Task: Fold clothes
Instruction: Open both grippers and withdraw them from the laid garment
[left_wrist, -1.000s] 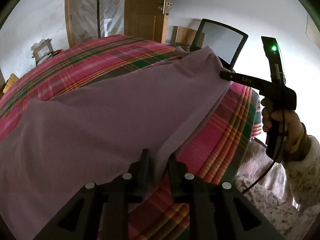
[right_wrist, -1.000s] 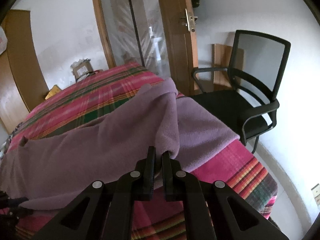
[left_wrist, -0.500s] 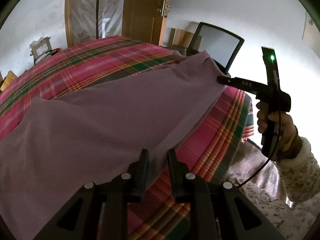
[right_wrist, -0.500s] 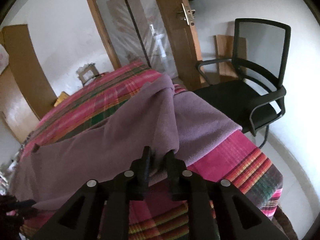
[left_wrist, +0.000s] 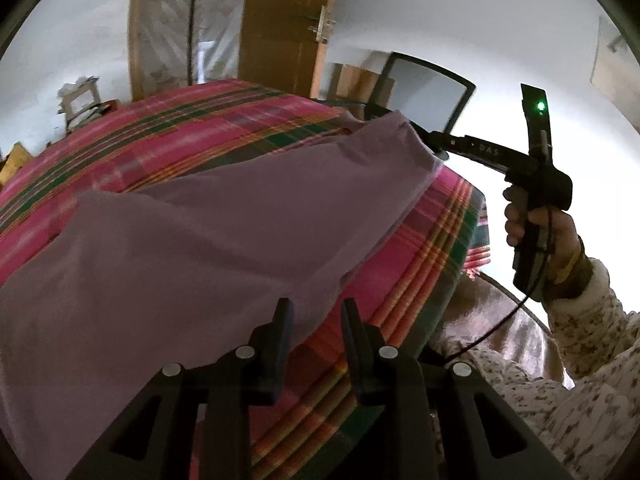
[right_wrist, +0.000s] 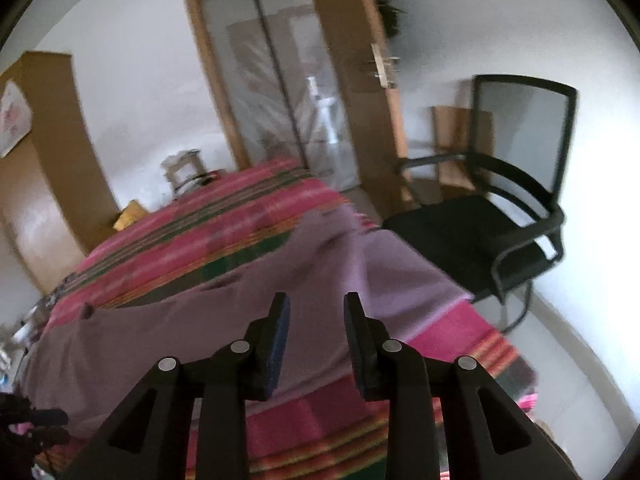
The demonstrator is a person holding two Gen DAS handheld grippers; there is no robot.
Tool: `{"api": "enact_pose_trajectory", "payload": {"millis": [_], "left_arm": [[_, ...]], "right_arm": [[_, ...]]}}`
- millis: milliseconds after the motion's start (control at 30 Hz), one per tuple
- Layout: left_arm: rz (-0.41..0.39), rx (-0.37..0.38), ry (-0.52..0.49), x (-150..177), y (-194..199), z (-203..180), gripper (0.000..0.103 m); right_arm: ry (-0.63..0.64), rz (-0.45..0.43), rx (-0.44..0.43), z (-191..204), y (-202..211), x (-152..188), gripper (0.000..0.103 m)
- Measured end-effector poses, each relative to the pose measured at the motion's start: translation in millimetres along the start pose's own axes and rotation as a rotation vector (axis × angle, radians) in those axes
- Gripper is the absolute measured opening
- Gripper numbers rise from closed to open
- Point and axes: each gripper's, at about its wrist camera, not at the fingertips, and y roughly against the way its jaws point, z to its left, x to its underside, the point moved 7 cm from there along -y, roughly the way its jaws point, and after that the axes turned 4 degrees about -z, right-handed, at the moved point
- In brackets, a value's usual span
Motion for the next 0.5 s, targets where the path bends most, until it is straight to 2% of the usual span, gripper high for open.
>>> {"api": "enact_pose_trajectory", "payload": {"millis": [200, 367, 500], "left_arm": [[-0.043, -0.118, 0.096, 4.4, 20.4, 39.8, 0.025], [-0.022, -0.22, 0.168, 24.7, 29.6, 75.7, 0.025], [-0.011, -0.298, 0.238, 43.2, 38.4, 103.9, 0.025]], "right_arm": [[0.121, 0.074, -0.124, 64.7, -18.5, 18.7, 0.029], [0.242, 0.147, -0.225, 115.4, -27.8, 47.0, 0.029], [0.326, 0.19, -0.25, 134.9, -25.4, 71.1, 0.029]]}}
